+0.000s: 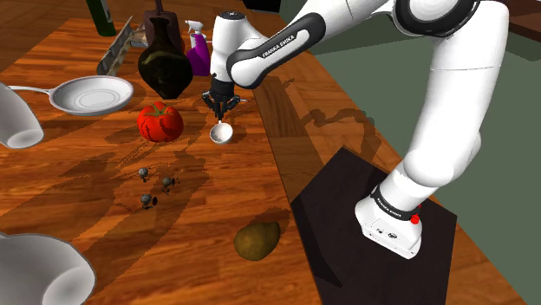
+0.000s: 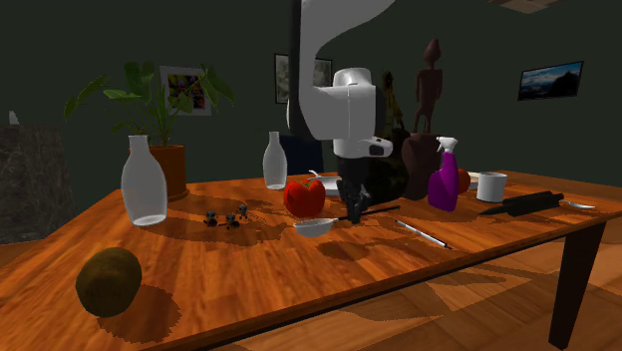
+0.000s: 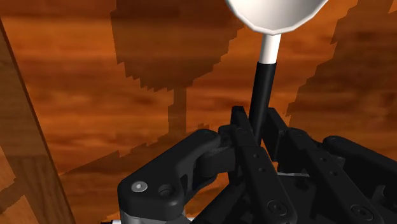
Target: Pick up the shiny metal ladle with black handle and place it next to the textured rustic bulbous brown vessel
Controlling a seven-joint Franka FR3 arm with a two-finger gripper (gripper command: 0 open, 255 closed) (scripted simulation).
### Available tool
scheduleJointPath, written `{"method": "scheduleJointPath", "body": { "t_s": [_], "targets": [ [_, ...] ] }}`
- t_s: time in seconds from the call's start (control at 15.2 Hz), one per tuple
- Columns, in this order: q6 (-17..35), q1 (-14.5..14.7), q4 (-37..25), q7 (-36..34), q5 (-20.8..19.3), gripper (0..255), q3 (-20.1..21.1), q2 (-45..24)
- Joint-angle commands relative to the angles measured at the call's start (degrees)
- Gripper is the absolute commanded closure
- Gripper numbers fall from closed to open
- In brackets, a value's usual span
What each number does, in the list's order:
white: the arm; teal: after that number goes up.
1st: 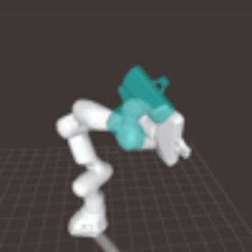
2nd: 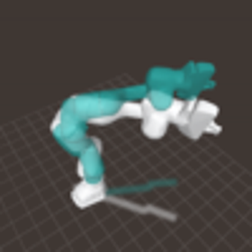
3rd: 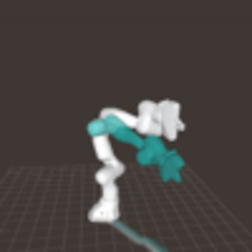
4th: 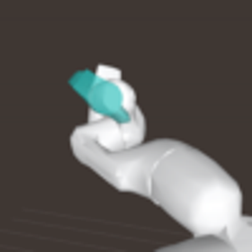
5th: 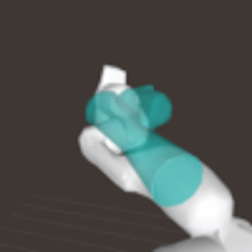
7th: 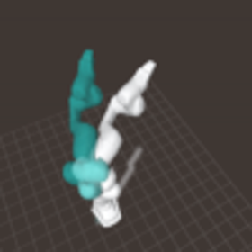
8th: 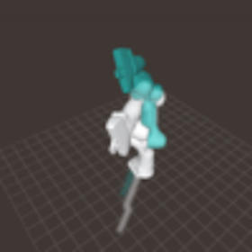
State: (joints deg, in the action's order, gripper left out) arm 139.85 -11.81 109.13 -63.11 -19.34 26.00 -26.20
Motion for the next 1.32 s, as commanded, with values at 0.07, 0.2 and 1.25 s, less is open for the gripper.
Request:
{"method": "scheduleJointPath", "body": {
  "t_s": [0.07, 0.2, 1.25],
  "targets": [
    [1.8, 0.5, 0.3, -0.8, -1.1, 255, -0.7, -1.5],
    [2.8, 0.9, 0.4, -1.3, -1.9, 255, -1.3, -2.6],
    [0.8, -0.1, 1.1, -0.2, -0.1, 0, 0.0, 0.3]
  ]
}}
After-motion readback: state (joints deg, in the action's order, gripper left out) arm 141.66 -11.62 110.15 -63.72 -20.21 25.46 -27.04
